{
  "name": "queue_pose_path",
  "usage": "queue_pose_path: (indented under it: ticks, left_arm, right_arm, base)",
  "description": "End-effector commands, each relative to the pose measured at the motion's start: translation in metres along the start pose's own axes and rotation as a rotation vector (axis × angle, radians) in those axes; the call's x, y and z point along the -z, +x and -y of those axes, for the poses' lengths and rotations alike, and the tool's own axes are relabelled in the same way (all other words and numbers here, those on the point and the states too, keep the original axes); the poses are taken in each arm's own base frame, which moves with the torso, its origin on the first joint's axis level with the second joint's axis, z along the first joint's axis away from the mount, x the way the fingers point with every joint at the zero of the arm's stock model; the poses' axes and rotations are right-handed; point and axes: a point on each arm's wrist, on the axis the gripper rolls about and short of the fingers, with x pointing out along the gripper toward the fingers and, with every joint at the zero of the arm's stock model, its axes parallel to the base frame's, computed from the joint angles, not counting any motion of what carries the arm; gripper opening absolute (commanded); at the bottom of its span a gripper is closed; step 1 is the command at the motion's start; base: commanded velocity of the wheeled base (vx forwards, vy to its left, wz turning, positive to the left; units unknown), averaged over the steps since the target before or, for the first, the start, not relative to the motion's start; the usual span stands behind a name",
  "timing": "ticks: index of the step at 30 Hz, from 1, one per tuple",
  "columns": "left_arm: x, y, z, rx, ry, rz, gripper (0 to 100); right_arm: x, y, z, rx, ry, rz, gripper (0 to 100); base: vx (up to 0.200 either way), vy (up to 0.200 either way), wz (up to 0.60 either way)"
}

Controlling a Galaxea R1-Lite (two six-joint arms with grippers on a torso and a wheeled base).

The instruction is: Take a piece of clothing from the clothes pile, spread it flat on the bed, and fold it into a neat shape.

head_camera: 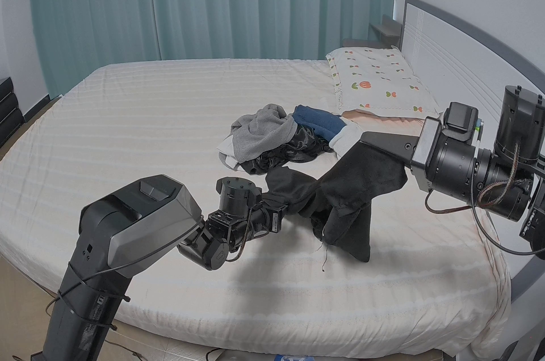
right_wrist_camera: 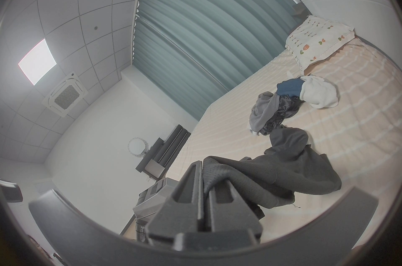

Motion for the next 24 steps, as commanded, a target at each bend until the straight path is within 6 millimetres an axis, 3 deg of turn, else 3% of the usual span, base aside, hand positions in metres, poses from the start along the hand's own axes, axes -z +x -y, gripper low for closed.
queue_pose_path:
  ticks: [1, 8, 10, 15, 20, 24]
  left_arm:
    - [-0.013, -0.005, 0.002, 0.004, -0.093, 0.025, 0]
    - [-0.042, -0.028, 0.006, 0.008, -0.264, 0.044, 0]
    - [-0.055, -0.054, 0.008, -0.001, -0.316, 0.016, 0]
    - [-0.078, -0.093, 0.001, -0.029, -0.361, 0.009, 0]
    - [-0.083, -0.102, -0.017, -0.087, -0.386, -0.033, 0]
    - [-0.086, -0.116, -0.018, -0.102, -0.469, -0.042, 0]
  right_arm:
    - [-0.003, -0.001, 0.004, 0.014, 0.003, 0.011, 0]
    - [-0.005, -0.001, 0.010, 0.034, 0.008, 0.022, 0]
    - [-0.008, -0.001, 0.013, 0.044, 0.008, 0.036, 0]
    - [-0.015, -0.002, 0.017, 0.043, 0.010, 0.044, 0]
    - [-0.018, -0.006, 0.014, 0.026, 0.009, 0.052, 0]
    - [-0.022, -0.009, 0.016, 0.034, 0.003, 0.070, 0]
  base:
    - [0.000, 0.000, 0.00]
    - [0.000, 0.000, 0.00]
    - [0.000, 0.000, 0.00]
    - [0.000, 0.000, 0.00]
    - [0.000, 0.000, 0.00]
    - [0.000, 0.000, 0.00]
